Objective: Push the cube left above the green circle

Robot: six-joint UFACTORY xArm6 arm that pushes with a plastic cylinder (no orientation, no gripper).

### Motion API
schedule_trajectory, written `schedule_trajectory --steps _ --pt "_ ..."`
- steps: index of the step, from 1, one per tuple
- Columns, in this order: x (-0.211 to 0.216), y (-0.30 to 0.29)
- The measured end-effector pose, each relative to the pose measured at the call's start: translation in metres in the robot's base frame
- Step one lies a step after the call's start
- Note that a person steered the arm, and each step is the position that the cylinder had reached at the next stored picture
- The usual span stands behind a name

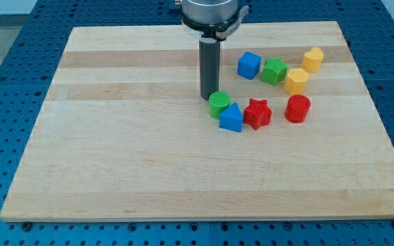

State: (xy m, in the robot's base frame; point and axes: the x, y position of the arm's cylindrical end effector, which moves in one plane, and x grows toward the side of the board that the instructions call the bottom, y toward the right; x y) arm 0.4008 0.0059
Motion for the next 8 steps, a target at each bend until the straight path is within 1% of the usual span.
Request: schedule_trajectory --steps 2,3,4,5,6,7,8 --pt "-0.001 0.006" --pt "-0.025 -0.03" --pt "-0.084 -0.069" --pt "-0.137 -0.054" --pt "-0.142 0.002" --pt "-0.126 0.065" --pt "-0.104 0.081"
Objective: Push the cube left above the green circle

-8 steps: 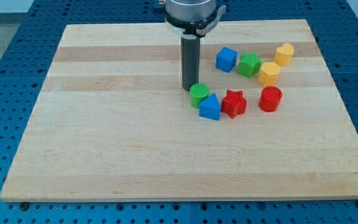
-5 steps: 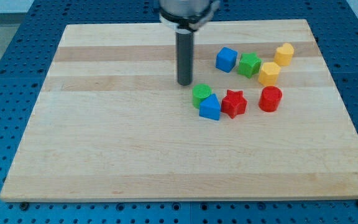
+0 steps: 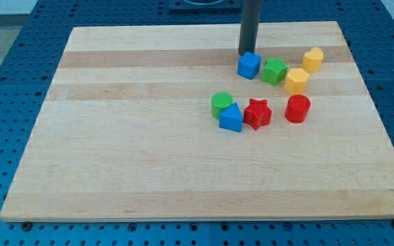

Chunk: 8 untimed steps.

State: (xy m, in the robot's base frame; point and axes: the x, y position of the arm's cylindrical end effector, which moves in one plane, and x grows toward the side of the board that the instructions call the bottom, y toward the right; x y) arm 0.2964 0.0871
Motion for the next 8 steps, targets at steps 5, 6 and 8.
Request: schedule_trajectory --steps 5,6,8 --pt "0.052 0.036" --pt "0.047 0.017" --pt "0.043 -0.028"
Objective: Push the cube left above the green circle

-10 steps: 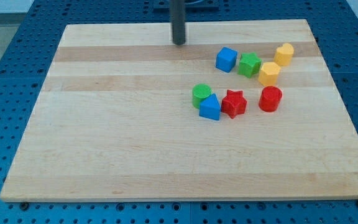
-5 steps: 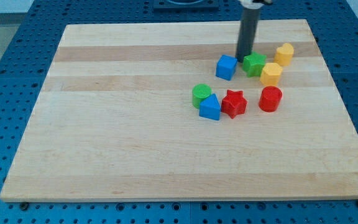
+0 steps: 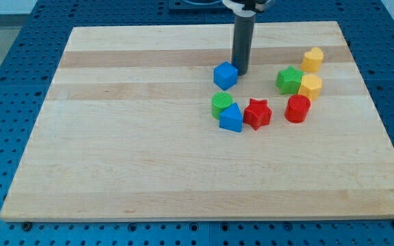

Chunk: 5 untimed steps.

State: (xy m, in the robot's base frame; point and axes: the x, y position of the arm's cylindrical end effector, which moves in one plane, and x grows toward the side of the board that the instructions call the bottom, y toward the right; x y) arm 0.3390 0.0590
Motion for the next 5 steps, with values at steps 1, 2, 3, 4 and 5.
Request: schedule_trajectory --steps 1,2,3,4,5 --pt "0.006 -0.01" --pt "0.019 -0.016" --pt "0.03 -0.016" --pt "0.037 -0.015" --pt "0.049 -0.015"
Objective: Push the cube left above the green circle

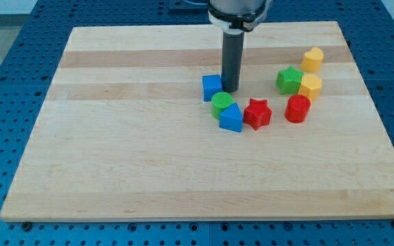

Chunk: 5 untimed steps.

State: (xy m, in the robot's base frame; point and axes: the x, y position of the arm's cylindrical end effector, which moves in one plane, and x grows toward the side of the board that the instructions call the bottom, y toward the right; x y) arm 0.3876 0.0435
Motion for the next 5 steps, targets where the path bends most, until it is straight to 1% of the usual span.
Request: schedule_trajectory --steps 1,2,3,4,5 --pt "0.007 0.0" --pt "-0.011 0.004" --pt "-0.043 -0.007" --pt "-0.047 -0.047" --pt "-0.033 -0.069"
